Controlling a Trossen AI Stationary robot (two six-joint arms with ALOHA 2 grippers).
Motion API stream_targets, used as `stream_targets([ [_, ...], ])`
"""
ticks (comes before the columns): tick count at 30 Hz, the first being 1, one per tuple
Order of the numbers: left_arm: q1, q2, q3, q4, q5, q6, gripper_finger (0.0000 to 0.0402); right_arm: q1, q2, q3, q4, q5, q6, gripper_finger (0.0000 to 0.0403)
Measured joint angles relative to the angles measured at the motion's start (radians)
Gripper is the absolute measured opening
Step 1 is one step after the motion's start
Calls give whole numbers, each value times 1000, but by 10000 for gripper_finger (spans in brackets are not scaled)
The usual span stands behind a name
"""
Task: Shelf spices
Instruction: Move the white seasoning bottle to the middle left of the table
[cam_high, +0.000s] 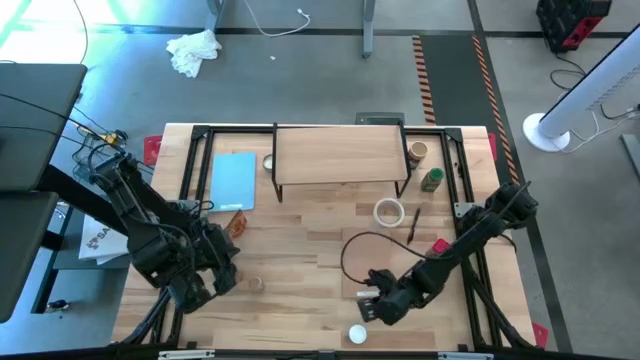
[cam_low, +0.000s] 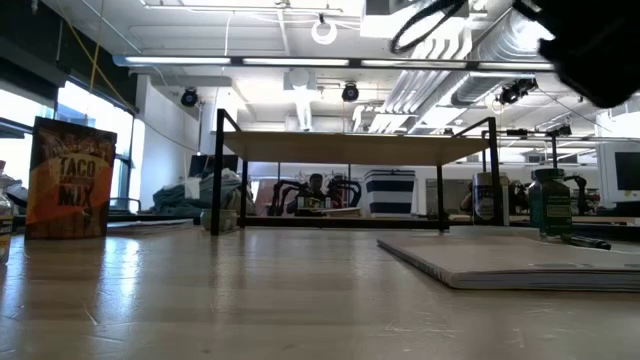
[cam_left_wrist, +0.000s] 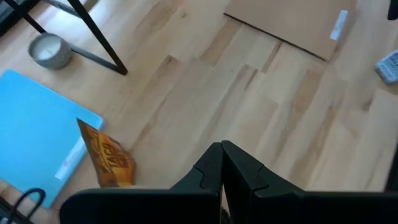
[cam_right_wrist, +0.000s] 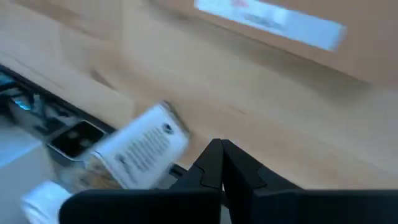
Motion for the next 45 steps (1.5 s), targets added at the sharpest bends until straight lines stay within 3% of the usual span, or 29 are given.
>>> stream_targets([
  [10,-59,0,0,25,-23,-79,0,118,107,1,306,24,106,0],
  [19,-64,0,0,39,-26,-99,0,122,200,110,339,142,69,0],
  [29,-64,0,0,41,-26,-107,0,-31,247,127,341,158,-149,0],
  [39,-64,0,0,42,21,-106,0,-251,248,126,530,103,-435,0],
  [45,-71,0,0,43,23,-106,0,-334,237,141,585,-44,-584,0],
])
